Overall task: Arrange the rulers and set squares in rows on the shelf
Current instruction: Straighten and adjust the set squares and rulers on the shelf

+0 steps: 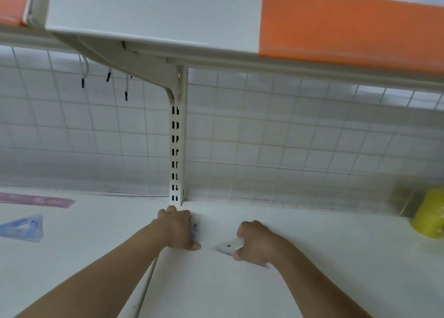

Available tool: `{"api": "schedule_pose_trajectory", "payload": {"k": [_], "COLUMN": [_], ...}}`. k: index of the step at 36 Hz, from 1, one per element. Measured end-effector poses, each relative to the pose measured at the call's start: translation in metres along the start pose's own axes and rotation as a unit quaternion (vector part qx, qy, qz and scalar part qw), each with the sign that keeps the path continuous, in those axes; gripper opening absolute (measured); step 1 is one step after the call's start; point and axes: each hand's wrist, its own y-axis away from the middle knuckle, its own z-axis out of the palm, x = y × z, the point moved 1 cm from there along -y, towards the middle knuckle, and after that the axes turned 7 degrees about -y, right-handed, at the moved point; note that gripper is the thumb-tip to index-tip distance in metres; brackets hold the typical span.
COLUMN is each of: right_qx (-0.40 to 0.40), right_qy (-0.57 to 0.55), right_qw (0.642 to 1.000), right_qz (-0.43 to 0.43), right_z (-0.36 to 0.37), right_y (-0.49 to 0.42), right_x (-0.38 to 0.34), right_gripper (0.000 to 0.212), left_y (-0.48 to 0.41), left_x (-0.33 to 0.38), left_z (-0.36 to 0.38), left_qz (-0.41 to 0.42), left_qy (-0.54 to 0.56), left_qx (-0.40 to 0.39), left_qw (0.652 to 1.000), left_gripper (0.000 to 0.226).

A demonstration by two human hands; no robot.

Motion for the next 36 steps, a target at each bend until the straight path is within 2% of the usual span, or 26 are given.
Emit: {"api": "schedule_pose_trajectory", "payload": {"k": [6, 11, 15, 19, 23, 29, 32, 36], "right_qx": [-0.012, -0.007, -0.019, -0.038, -0.051, -0.047, -0.060, -0.072], "right_qy": [0.014, 0.031, 0.061, 0.062, 0.064, 0.052, 0.064, 0.072], "right_qw": [1.000, 0.999, 0.998, 0.997, 0.997, 0.998, 0.996, 0.995], "right_qz": [0.002, 0.002, 0.018, 0.017, 0.012, 0.001, -0.009, -0.008], "right_z": [-0.003, -0.004, -0.007, -0.010, -0.011, -0.011, -0.014, -0.016], "right_y": [0.001, 0.001, 0.000, 0.001, 0.001, 0.000, 0.000, 0.002], "right_x": [-0.003, -0.001, 0.000, -0.001, -0.002, 0.000, 0.000, 0.001], "right_gripper": [0.056, 0.064, 0.058, 0.051, 0.048, 0.061, 0.053, 0.047], "left_y": [0.000, 0.006, 0.014, 0.013, 0.018, 0.022, 0.023, 0.027], "left_x": [-0.001, -0.001, 0.001, -0.003, -0.003, -0.011, -0.013, -0.013], "left_z": [-0.003, -0.008, -0.012, -0.010, -0.010, -0.008, -0.008, -0.006], "left_qz": [-0.001, -0.001, 0.002, 0.039, 0.057, 0.086, 0.085, 0.082], "left_qy": [0.011, 0.037, 0.058, 0.111, 0.127, 0.160, 0.180, 0.173], "left_qx": [-0.007, -0.003, 0.009, 0.004, 0.011, 0.050, 0.062, 0.073], "left_qw": [1.000, 0.999, 0.998, 0.993, 0.990, 0.982, 0.978, 0.979], "left_gripper": [0.090, 0.077, 0.074, 0.055, 0.050, 0.037, 0.031, 0.038]}}
